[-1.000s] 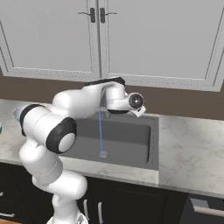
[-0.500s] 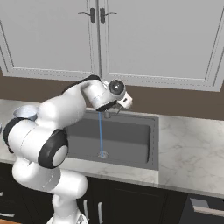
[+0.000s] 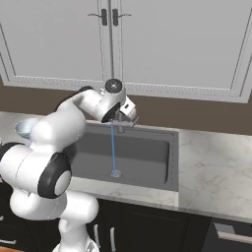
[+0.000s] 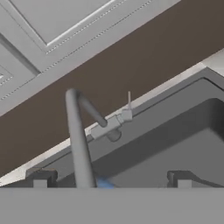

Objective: Rinse each bowl for a few seconds and place them down in the sink or on the counter.

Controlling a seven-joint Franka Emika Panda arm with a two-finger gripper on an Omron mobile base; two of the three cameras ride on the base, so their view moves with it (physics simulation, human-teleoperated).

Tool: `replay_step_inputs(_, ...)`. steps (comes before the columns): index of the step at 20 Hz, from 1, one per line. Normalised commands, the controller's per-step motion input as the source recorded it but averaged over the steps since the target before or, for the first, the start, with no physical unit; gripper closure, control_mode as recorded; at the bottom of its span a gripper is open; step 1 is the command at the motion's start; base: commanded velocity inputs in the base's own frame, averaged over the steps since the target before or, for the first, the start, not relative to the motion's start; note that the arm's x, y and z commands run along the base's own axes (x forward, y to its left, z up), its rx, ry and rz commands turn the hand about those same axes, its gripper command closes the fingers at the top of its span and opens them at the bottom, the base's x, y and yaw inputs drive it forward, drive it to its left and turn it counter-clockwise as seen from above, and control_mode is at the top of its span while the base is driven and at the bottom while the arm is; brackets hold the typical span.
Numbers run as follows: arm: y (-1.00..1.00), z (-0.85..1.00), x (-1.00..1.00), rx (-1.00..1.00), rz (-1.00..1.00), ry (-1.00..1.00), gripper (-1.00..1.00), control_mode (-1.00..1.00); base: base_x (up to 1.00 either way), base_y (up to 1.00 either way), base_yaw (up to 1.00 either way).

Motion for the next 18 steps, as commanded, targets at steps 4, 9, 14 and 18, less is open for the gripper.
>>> replay_step_inputs(4, 0.48, 0.0, 0.0, 0.0, 0.03, 0.32, -1.0, -1.0, 0.0, 0.0, 0.0)
replay_step_inputs(9, 0.54, 0.0, 0.0, 0.0, 0.04, 0.24, -1.0, -1.0, 0.0, 0.0, 0.0)
replay_step_inputs(14, 0.57, -0.01, 0.0, 0.0, 0.04, 0.19, -1.0, -1.0, 0.0, 0.0, 0.0)
replay_step_inputs(18, 0.58, -0.12, -0.01, 0.0, 0.02, 0.15, -1.0, -1.0, 0.0, 0.0, 0.0)
